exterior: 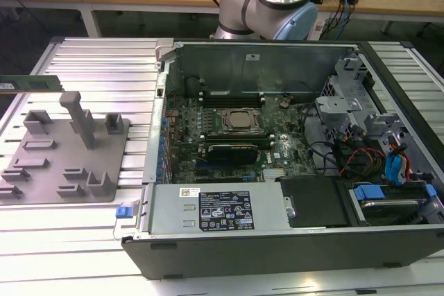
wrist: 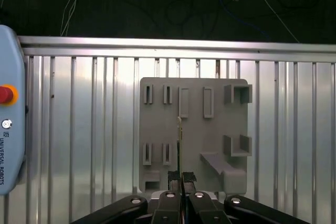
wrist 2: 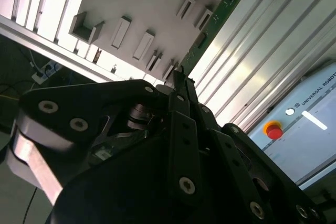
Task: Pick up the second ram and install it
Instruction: 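Pick up the second ram and move it above second insertion slot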
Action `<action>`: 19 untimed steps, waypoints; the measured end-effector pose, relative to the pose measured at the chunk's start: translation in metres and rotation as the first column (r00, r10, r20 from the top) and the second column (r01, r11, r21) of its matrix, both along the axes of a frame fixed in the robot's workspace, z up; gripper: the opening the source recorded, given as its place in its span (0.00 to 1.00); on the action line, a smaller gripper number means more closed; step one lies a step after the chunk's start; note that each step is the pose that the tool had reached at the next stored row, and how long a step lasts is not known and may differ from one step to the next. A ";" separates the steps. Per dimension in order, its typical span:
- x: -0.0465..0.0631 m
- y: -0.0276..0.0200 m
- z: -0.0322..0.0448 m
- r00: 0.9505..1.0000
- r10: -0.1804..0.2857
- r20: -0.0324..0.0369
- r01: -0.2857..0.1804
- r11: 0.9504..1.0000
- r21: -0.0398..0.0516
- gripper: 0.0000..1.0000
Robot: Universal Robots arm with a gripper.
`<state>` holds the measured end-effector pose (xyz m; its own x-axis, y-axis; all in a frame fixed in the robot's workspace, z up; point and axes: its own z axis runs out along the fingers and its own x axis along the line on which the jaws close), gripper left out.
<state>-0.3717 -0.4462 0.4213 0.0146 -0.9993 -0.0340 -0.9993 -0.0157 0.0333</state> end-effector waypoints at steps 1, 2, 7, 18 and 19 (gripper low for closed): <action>0.003 0.0000 -0.0001 1.000 0.000 0.000 0.000 1.000 0.000 0.10; 0.004 0.0000 -0.0001 1.000 0.000 0.000 0.000 1.000 0.000 0.10; 0.011 0.0000 -0.0001 1.000 0.000 0.000 0.000 1.000 0.000 0.10; 0.033 0.0000 -0.0001 1.000 0.000 0.000 0.000 1.000 0.000 0.10; 0.035 0.0000 -0.0001 1.000 0.000 0.000 0.000 1.000 0.000 0.10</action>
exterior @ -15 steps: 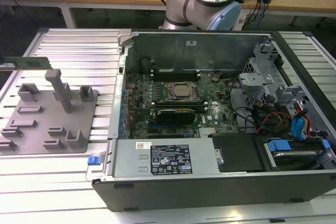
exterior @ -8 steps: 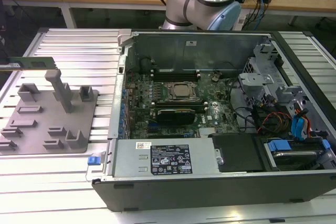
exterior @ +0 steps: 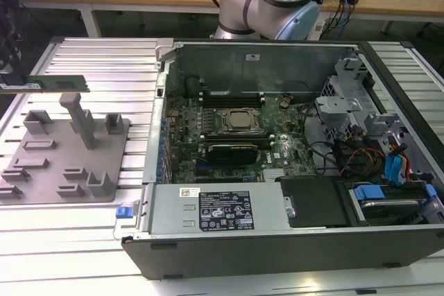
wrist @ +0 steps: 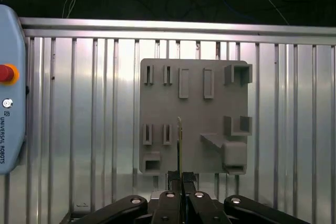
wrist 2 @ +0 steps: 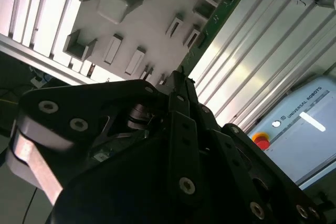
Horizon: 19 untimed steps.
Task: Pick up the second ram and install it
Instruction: 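Pick up the second ram and move it above second insertion slot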
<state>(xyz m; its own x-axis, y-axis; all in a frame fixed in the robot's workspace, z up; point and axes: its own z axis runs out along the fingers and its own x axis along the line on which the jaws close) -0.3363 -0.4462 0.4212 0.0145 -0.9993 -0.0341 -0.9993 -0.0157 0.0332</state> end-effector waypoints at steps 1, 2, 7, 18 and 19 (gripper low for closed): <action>0.003 0.0000 0.0000 1.000 0.000 0.000 0.000 1.000 0.000 0.10; 0.007 0.0000 0.0000 1.000 0.000 0.000 0.000 1.000 0.000 0.10; 0.023 0.0000 0.0000 1.000 0.000 0.000 0.000 1.000 0.000 0.10; 0.055 0.0000 0.0000 1.000 0.000 0.000 0.000 1.000 0.000 0.10; 0.057 0.0000 0.0000 1.000 0.000 0.000 0.000 1.000 0.000 0.10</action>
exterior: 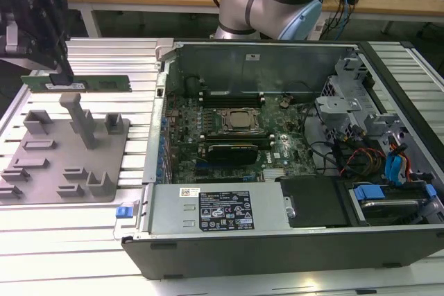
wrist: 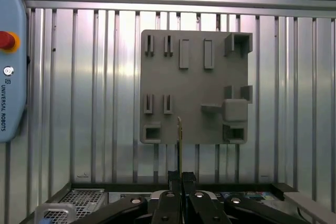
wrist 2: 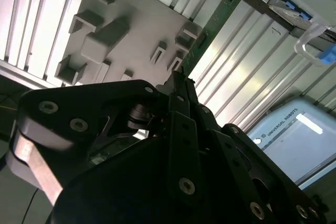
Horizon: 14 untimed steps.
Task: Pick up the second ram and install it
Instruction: 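Pick up the second ram and move it above second insertion slot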
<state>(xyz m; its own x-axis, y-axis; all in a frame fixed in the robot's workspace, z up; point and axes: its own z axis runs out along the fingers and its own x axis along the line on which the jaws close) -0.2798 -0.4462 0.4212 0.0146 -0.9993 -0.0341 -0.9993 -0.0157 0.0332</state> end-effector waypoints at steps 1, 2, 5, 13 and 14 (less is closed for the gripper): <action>0.002 0.0000 0.0000 1.000 0.000 0.000 0.000 1.000 0.000 0.10; 0.005 0.0000 0.0000 1.000 0.000 0.000 0.000 1.000 0.000 0.10; 0.011 0.0000 0.0001 1.000 0.000 0.000 0.000 1.000 0.000 0.10; 0.042 0.0000 0.0000 1.000 0.000 0.000 0.000 1.000 0.000 0.10; 0.044 0.0000 0.0001 1.000 0.000 0.000 0.000 1.000 0.000 0.10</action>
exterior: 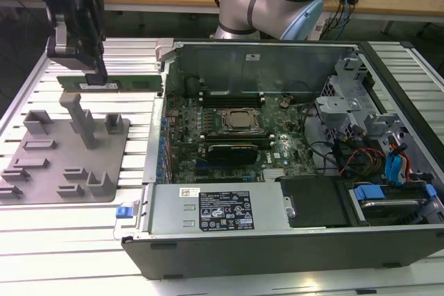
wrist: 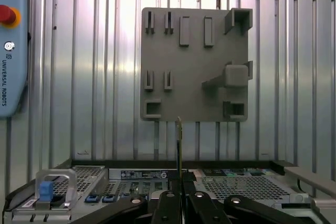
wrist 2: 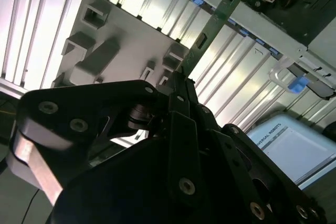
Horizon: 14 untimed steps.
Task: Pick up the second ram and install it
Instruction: 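Pick up the second ram and move it above second insertion slot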
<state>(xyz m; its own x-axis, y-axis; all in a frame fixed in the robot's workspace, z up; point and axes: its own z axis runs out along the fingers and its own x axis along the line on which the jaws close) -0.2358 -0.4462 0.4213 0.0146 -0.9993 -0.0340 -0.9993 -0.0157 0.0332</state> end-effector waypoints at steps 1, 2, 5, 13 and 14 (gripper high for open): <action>0.003 0.0000 0.0000 1.000 0.000 0.000 0.000 1.000 0.000 0.10; 0.006 0.0000 0.0000 1.000 0.000 0.000 0.000 1.000 0.000 0.10; 0.014 0.0000 0.0000 1.000 0.000 0.000 0.000 1.000 0.000 0.10; 0.048 0.0000 0.0000 1.000 0.000 0.000 0.000 1.000 0.000 0.10; 0.051 0.0000 0.0000 1.000 0.000 0.000 0.000 1.000 0.000 0.10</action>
